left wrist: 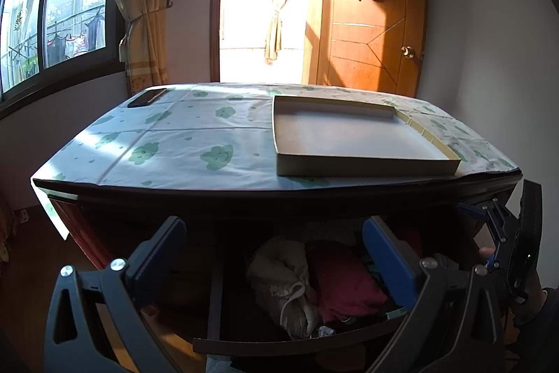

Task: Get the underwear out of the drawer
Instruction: 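Hook the drawer edge with the right tool and pull the drawer open, then move both tools down into the open drawer over the clothes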

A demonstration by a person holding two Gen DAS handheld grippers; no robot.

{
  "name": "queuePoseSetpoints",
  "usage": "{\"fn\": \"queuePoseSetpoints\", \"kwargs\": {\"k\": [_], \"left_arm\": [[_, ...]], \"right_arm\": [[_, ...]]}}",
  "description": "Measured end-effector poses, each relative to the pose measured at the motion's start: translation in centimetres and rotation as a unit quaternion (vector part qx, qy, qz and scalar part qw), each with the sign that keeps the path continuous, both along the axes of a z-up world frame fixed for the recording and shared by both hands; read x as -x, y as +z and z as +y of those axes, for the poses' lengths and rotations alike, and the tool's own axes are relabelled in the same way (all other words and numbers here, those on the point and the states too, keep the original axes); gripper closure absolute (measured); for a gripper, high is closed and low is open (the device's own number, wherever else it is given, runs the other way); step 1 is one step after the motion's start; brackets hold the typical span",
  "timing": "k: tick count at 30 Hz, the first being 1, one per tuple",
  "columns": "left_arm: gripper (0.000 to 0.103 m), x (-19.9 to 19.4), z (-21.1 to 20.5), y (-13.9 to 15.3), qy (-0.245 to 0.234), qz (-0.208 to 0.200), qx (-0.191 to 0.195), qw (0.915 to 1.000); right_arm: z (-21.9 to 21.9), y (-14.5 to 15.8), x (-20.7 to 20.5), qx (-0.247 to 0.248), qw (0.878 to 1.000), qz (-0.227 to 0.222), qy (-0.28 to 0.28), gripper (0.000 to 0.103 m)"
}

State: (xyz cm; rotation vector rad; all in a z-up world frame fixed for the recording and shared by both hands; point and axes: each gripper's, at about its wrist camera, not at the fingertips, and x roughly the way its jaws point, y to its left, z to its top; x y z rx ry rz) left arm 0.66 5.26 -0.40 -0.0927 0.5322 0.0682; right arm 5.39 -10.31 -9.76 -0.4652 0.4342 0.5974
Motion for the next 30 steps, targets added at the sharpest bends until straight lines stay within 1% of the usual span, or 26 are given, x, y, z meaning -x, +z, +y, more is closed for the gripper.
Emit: {"fn": "queuePoseSetpoints", "kwargs": {"k": [7, 21, 30], "left_arm": [[0.0, 0.3, 0.2, 0.4, 0.001, -0.003, -0.001, 1.0], [0.0, 0.3, 0.0, 0.6, -0.006, 0.005, -0.01, 0.9999], [0.0, 0.3, -0.5, 0.5, -0.011, 0.011, -0.018, 0.9997]], "right_arm": [[-0.4, 0.1, 0.5, 0.0, 1.0, 0.024, -0.002, 0.001], [-0.5, 0.1, 0.9, 0.011, 0.997, 0.074, 0.007, 0.001], [0.2, -0.3, 1.3, 0.035, 0.996, 0.084, 0.018, 0.001]]}}
